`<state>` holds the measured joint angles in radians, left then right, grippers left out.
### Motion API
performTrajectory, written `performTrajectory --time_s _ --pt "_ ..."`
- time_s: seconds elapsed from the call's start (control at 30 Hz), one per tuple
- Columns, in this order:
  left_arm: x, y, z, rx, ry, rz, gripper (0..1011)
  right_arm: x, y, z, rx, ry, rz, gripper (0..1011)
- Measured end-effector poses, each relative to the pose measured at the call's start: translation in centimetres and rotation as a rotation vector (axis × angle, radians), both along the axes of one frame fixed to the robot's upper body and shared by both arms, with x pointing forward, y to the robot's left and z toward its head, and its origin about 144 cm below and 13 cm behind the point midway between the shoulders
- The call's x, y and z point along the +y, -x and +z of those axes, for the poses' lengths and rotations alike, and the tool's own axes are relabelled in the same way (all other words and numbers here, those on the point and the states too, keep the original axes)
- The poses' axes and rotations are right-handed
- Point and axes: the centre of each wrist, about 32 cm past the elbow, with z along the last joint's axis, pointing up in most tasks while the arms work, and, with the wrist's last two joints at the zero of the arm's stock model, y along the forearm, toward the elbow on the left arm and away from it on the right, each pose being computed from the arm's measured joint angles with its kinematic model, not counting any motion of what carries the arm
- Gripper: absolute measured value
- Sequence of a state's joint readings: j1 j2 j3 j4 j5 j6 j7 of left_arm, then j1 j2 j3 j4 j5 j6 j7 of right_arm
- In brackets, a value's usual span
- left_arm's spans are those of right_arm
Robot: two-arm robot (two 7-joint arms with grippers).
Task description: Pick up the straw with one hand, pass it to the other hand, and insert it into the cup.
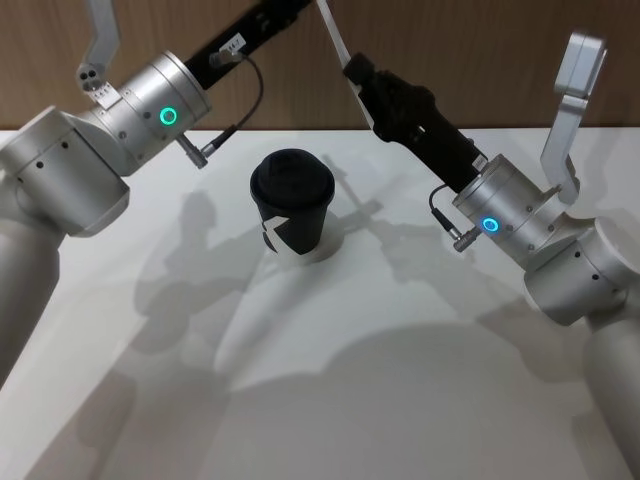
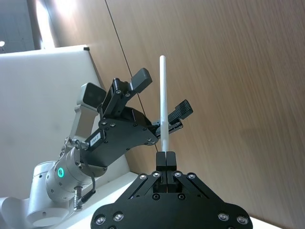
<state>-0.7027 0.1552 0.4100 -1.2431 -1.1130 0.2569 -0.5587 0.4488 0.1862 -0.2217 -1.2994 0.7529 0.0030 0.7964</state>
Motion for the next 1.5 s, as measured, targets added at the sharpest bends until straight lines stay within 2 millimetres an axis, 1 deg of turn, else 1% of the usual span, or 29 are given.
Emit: performTrajectory --time_s 0.17,0.2,0.23,0.3,0.33,0.37,0.4,0.43,0.47,0.5,0.53,0.57,0.6,0.63,0.7,0.8,0.83,0.93,1.0,1.1,1.17,1.2,1.23,1.3,1.5 --pt "-0.16 -0.36 0.20 -0.002 -0.003 -0.029 1003 0.00 0.00 0.00 0.000 0.000 0.000 7" --pt "-0.18 -0.40 0.22 -0.002 -0.004 -0.033 975 0.00 0.00 0.00 0.000 0.000 0.000 7" --pt "-0.22 -0.49 0.27 -0.001 -0.005 -0.038 975 0.00 0.00 0.00 0.000 0.000 0.000 7" --pt "-0.24 -0.56 0.33 0.000 -0.005 -0.044 944 0.00 0.00 0.00 0.000 0.000 0.000 7" --pt "-0.26 -0.62 0.37 0.001 -0.007 -0.048 914 0.00 0.00 0.00 0.000 0.000 0.000 7" --pt "-0.27 -0.65 0.38 0.002 -0.007 -0.049 914 0.00 0.00 0.00 0.000 0.000 0.000 7" --pt "-0.27 -0.67 0.41 0.002 -0.008 -0.050 867 0.00 0.00 0.00 0.000 0.000 0.000 7" --pt "-0.27 -0.68 0.43 0.003 -0.008 -0.051 845 0.00 0.00 0.00 0.000 0.000 0.000 7" --pt "-0.30 -0.72 0.48 0.004 -0.009 -0.054 794 0.00 0.00 0.00 0.000 0.000 0.000 7" --pt "-0.31 -0.73 0.48 0.005 -0.009 -0.054 794 0.00 0.00 0.00 0.000 0.000 0.000 7" --pt "-0.32 -0.75 0.51 0.006 -0.010 -0.056 734 0.00 0.00 0.00 0.000 0.000 0.000 7" --pt "-0.31 -0.76 0.54 0.006 -0.010 -0.056 734 0.00 0.00 0.00 0.000 0.000 0.000 7" --pt "-0.30 -0.77 0.54 0.007 -0.010 -0.056 675 0.00 0.00 0.00 0.000 0.000 0.000 7" --pt "-0.30 -0.77 0.55 0.007 -0.011 -0.056 655 0.00 0.00 0.00 0.000 0.000 0.000 7" --pt "-0.28 -0.77 0.56 0.009 -0.010 -0.056 584 0.00 0.00 0.00 0.000 0.000 0.000 7" --pt "-0.22 -0.77 0.55 0.011 -0.010 -0.055 496 0.00 0.00 0.00 0.000 0.000 0.000 7" --pt "-0.22 -0.77 0.56 0.011 -0.010 -0.055 496 0.00 0.00 0.00 0.000 0.000 0.000 7" --pt "-0.21 -0.72 0.64 0.010 -0.009 -0.055 349 0.00 0.00 0.00 0.000 0.000 0.000 7" --pt "-0.21 -0.67 0.67 0.010 -0.008 -0.055 310 0.00 0.00 0.00 0.000 0.000 0.000 7" --pt "-0.21 -0.62 0.71 0.009 -0.008 -0.055 186 0.00 0.00 0.00 0.000 0.000 0.000 7" --pt "-0.20 -0.56 0.72 0.009 -0.008 -0.054 126 0.00 0.00 0.00 0.000 0.000 0.000 7" --pt "-0.21 -0.52 0.73 0.008 -0.008 -0.054 126 0.00 0.00 0.00 0.000 0.000 0.000 7" --pt "-0.22 -0.50 0.75 0.008 -0.007 -0.054 75 0.00 0.00 0.00 0.000 0.000 0.000 7" --pt "-0.21 -0.46 0.75 0.008 -0.007 -0.053 49 0.00 0.00 0.00 0.000 0.000 0.000 7" --pt "-0.19 -0.26 0.79 0.008 -0.007 -0.050 17 0.00 0.00 0.00 0.000 0.000 0.000 7"
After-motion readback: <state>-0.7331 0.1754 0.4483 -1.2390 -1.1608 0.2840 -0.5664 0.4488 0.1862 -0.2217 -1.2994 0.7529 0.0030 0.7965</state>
